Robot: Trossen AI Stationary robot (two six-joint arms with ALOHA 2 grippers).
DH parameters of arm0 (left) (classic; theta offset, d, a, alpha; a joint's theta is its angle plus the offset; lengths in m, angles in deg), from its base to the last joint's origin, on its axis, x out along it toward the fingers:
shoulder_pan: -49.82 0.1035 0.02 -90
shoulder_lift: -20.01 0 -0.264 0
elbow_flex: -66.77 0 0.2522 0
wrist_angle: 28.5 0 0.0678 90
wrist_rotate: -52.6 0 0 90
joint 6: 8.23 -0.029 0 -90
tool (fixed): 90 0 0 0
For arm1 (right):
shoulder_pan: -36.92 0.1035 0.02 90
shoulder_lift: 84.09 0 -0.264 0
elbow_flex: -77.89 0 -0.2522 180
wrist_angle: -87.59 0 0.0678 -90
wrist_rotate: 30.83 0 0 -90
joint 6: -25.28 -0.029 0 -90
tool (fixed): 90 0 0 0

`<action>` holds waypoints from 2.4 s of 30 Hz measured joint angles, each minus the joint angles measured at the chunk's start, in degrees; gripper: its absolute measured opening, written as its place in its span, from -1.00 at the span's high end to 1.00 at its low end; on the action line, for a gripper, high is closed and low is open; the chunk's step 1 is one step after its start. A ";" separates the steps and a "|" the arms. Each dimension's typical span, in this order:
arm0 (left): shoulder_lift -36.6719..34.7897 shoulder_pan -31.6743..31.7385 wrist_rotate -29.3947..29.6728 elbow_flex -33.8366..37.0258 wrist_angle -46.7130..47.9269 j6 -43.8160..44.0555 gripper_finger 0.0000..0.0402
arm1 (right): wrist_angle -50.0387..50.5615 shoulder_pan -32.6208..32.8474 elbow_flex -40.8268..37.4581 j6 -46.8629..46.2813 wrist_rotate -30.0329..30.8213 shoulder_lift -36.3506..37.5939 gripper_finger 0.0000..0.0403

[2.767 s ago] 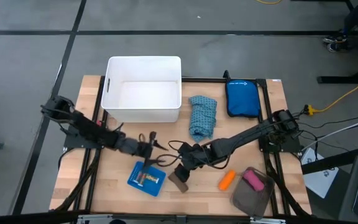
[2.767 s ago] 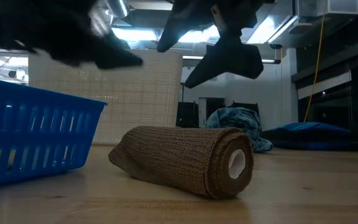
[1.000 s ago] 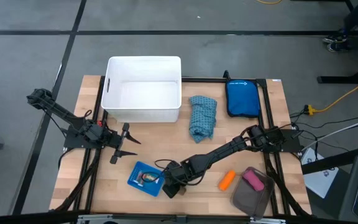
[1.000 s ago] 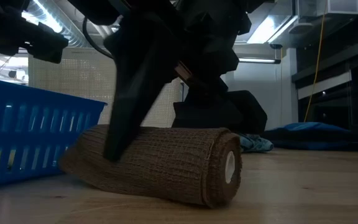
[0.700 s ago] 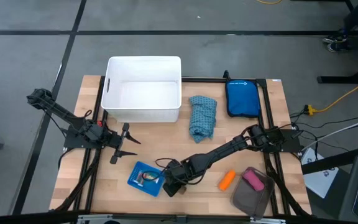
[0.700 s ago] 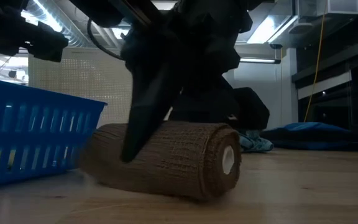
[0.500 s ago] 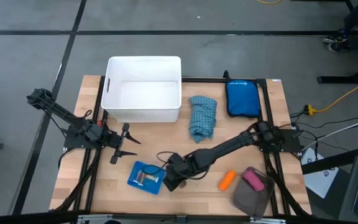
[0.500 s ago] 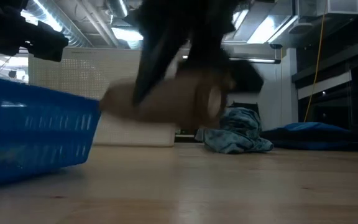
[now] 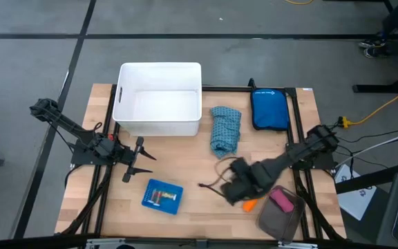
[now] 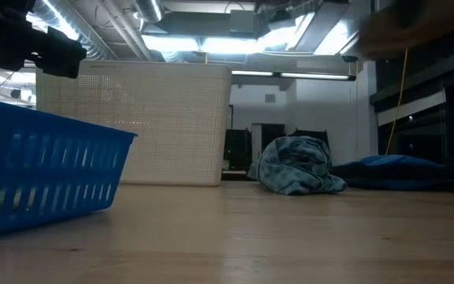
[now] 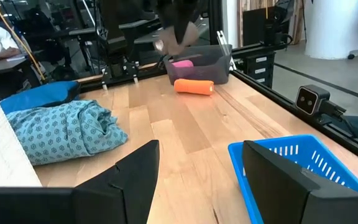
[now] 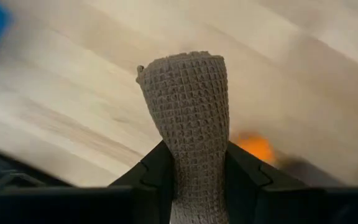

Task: Pick & Place Medicine items
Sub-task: Put the brown bandage into the black bin, then put the orange bandage into the black bin

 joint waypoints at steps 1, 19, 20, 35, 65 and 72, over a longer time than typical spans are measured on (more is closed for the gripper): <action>0.02 0.00 0.01 0.00 0.15 0.08 -0.12 | 2.43 1.21 0.00 -2.25 -0.45 0.45 0.49; 0.01 0.00 0.01 0.00 -0.02 -0.60 -0.12 | 7.69 23.87 0.00 -34.17 -10.73 -3.67 0.49; 0.01 0.00 0.00 0.00 -0.08 -0.76 -0.12 | 7.71 24.11 0.00 -33.82 -10.74 -4.41 0.49; 0.00 0.00 0.04 0.00 -0.11 -1.52 -0.12 | 4.22 24.47 -12.52 -22.55 -16.03 -8.03 0.49; 0.01 0.00 0.08 0.00 0.60 0.29 -0.12 | 7.43 20.77 -11.59 -18.81 -16.75 -3.98 -0.42; 0.13 0.00 0.06 0.00 1.05 0.66 -0.12 | 7.73 20.23 -6.93 -29.06 -1.30 0.09 -0.40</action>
